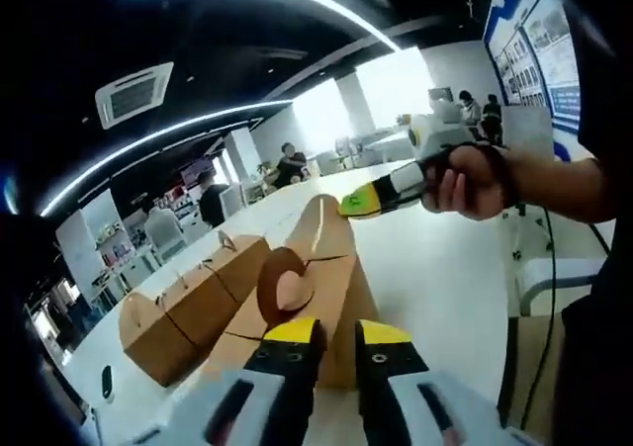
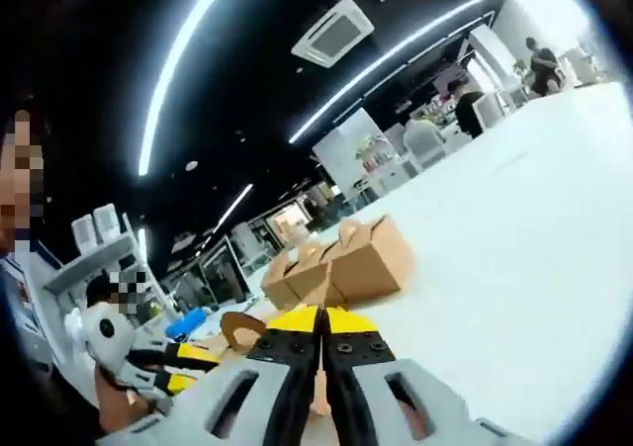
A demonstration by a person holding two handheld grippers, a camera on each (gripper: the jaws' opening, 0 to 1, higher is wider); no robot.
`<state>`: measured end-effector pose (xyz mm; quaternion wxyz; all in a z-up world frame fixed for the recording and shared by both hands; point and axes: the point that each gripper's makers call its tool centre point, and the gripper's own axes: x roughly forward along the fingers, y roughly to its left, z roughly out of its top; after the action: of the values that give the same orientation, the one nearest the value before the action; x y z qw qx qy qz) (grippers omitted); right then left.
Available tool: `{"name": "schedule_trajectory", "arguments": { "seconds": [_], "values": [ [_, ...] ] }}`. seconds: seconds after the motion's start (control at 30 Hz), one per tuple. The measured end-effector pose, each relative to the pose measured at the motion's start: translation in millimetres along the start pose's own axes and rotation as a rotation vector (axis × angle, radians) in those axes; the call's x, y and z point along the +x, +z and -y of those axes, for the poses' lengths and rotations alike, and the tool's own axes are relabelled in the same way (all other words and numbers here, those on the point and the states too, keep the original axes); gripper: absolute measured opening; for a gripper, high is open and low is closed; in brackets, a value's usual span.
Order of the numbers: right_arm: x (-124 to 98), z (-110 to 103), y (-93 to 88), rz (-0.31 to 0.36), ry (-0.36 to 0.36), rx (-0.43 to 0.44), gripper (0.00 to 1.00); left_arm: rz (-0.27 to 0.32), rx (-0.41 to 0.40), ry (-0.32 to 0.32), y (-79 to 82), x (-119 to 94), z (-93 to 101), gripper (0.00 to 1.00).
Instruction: Pick up one paper box from the group, open the paper box, and remove the item inside
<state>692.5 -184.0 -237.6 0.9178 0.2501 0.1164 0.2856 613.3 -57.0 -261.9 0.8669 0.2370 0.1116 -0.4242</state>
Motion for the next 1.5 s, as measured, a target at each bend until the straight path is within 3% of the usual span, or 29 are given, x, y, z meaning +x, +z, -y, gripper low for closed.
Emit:
{"name": "schedule_trajectory", "arguments": {
  "seconds": [0.1, 0.4, 0.53, 0.67, 0.83, 1.03, 1.17, 1.23, 1.3, 1.33, 1.43, 1.5],
  "values": [
    [-0.4, -4.1, -26.1, -0.103, 0.019, -0.010, 0.02, -0.002, -0.001, 0.017, 12.1, -3.9, -13.6, 0.16],
    [6.5, -25.9, -68.5, -0.219, 0.052, -0.067, 0.02, -0.014, 0.009, 0.018, 11.3, -5.9, -16.5, 0.16],
    [6.2, -28.9, -71.5, -0.231, 0.062, -0.075, 0.02, -0.009, 0.020, 0.020, 10.5, -6.5, -16.5, 0.16],
    [5.9, -29.9, -66.8, -0.234, 0.068, -0.064, 0.02, -0.042, 0.060, -0.004, 7.9, -7.7, -17.4, 0.15],
    [9.1, -35.5, -72.1, -0.264, 0.075, -0.112, 0.02, -0.074, 0.082, -0.033, 5.8, -8.0, -17.1, 0.15],
    [7.1, -32.3, -70.7, -0.267, 0.068, -0.156, 0.03, -0.069, 0.106, -0.039, 5.0, -7.6, -17.0, 0.14],
    [1.7, -24.3, -52.8, -0.220, 0.040, -0.179, 0.03, -0.080, 0.123, -0.054, 3.1, -9.0, -18.8, 0.14],
    [-3.7, -21.4, -33.6, -0.164, 0.030, -0.206, 0.04, -0.082, 0.123, -0.060, 2.9, -9.3, -19.1, 0.14],
    [-11.4, -22.2, 0.2, -0.055, 0.040, -0.199, 0.05, -0.080, 0.133, -0.071, 3.1, -9.0, -18.2, 0.14],
    [-13.4, -23.2, 9.9, -0.032, 0.042, -0.202, 0.05, -0.078, 0.137, -0.075, 3.7, -8.7, -17.6, 0.14],
    [-18.8, -34.4, 51.5, 0.054, 0.034, -0.365, 0.08, -0.080, 0.157, -0.085, 5.2, -6.8, -16.6, 0.14],
    [-18.3, -62.2, 85.4, 0.150, 0.076, -0.483, 0.09, -0.084, 0.174, -0.092, 6.5, -5.1, -15.3, 0.14]
  ]
}}
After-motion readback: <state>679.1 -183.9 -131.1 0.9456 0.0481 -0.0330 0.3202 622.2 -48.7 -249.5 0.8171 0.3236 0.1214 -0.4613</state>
